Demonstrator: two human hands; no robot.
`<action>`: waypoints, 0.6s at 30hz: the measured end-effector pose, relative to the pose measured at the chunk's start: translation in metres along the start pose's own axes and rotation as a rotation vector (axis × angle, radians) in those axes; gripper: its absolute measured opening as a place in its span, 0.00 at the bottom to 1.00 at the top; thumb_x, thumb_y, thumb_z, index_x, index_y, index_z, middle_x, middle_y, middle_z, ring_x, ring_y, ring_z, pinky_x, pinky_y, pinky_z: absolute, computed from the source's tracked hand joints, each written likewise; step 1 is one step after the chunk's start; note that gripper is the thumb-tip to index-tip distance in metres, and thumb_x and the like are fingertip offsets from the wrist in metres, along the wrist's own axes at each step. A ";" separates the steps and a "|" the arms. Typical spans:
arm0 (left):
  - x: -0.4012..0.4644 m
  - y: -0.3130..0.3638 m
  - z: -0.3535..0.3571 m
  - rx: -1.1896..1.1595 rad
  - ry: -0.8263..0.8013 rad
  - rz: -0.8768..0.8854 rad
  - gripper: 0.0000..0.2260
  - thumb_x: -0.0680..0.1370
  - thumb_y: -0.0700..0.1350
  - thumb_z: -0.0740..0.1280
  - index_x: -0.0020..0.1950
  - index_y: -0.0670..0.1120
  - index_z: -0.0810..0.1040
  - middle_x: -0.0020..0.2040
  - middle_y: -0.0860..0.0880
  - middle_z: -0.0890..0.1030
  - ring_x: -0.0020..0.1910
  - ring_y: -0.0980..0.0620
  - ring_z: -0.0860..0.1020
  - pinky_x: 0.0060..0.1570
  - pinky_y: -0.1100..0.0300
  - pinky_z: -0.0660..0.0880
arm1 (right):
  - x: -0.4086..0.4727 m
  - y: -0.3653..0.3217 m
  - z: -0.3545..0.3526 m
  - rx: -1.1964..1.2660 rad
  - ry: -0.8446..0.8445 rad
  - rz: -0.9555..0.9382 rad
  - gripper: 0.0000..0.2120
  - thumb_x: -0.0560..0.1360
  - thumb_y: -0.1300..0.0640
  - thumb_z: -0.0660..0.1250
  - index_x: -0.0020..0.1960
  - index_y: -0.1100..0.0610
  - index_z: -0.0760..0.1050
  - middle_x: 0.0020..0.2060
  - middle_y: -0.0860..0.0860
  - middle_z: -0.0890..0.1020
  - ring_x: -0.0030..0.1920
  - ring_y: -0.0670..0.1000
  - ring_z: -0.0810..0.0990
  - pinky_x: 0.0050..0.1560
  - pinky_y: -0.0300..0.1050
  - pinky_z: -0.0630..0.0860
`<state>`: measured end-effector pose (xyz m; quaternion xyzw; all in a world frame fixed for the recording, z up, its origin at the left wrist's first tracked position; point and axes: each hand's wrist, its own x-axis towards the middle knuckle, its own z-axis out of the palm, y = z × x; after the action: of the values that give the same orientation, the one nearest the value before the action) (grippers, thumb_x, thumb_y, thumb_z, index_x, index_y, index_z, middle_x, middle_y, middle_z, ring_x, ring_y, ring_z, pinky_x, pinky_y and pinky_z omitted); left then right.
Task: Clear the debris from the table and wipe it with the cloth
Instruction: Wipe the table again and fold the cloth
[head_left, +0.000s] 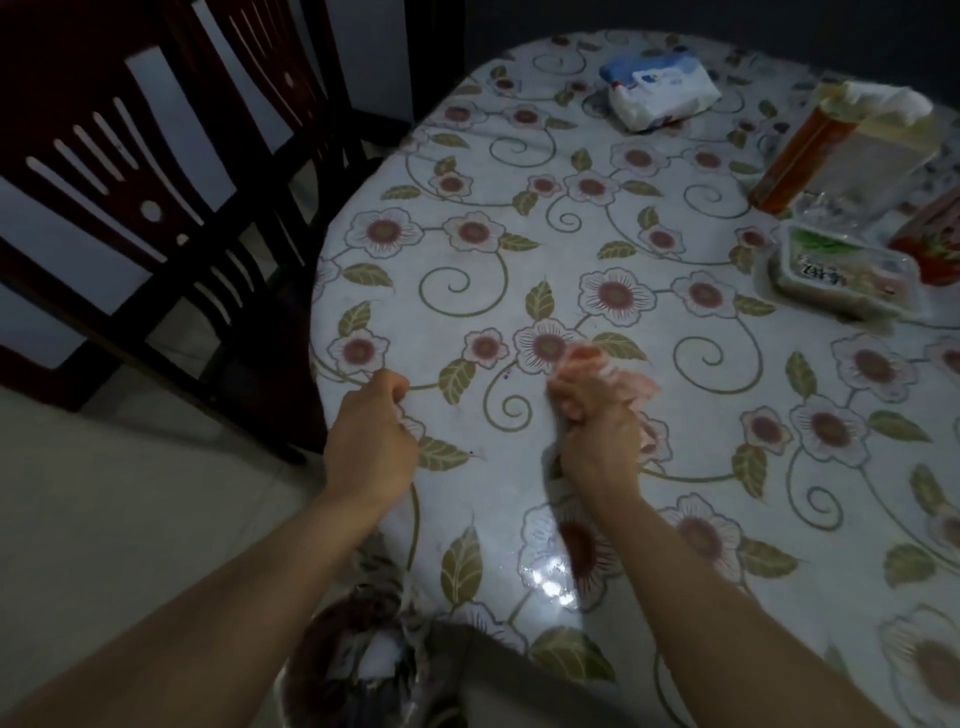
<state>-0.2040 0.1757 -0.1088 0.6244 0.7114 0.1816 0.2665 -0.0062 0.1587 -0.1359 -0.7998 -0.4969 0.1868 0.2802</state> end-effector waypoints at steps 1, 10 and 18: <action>-0.002 0.001 0.000 -0.013 -0.001 -0.011 0.18 0.75 0.33 0.57 0.62 0.45 0.72 0.60 0.44 0.77 0.59 0.45 0.75 0.60 0.50 0.73 | -0.008 -0.004 0.004 0.051 0.001 -0.066 0.10 0.74 0.63 0.68 0.53 0.55 0.80 0.49 0.55 0.84 0.43 0.55 0.82 0.44 0.50 0.80; -0.038 -0.004 -0.005 -0.174 0.080 -0.104 0.15 0.73 0.30 0.57 0.55 0.42 0.75 0.51 0.48 0.78 0.54 0.46 0.77 0.54 0.55 0.74 | -0.019 -0.016 -0.042 0.268 -0.001 -0.104 0.22 0.74 0.71 0.57 0.64 0.55 0.72 0.49 0.48 0.77 0.49 0.47 0.76 0.42 0.19 0.67; -0.067 -0.030 -0.010 -0.152 0.104 -0.258 0.14 0.75 0.34 0.58 0.58 0.44 0.72 0.50 0.50 0.75 0.49 0.53 0.72 0.47 0.59 0.67 | 0.013 0.007 -0.032 0.147 0.062 -0.022 0.12 0.71 0.72 0.61 0.51 0.64 0.77 0.47 0.61 0.81 0.46 0.57 0.79 0.39 0.29 0.66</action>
<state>-0.2289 0.1058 -0.1085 0.4954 0.7829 0.2313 0.2970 0.0228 0.1599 -0.1161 -0.7768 -0.4818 0.1950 0.3556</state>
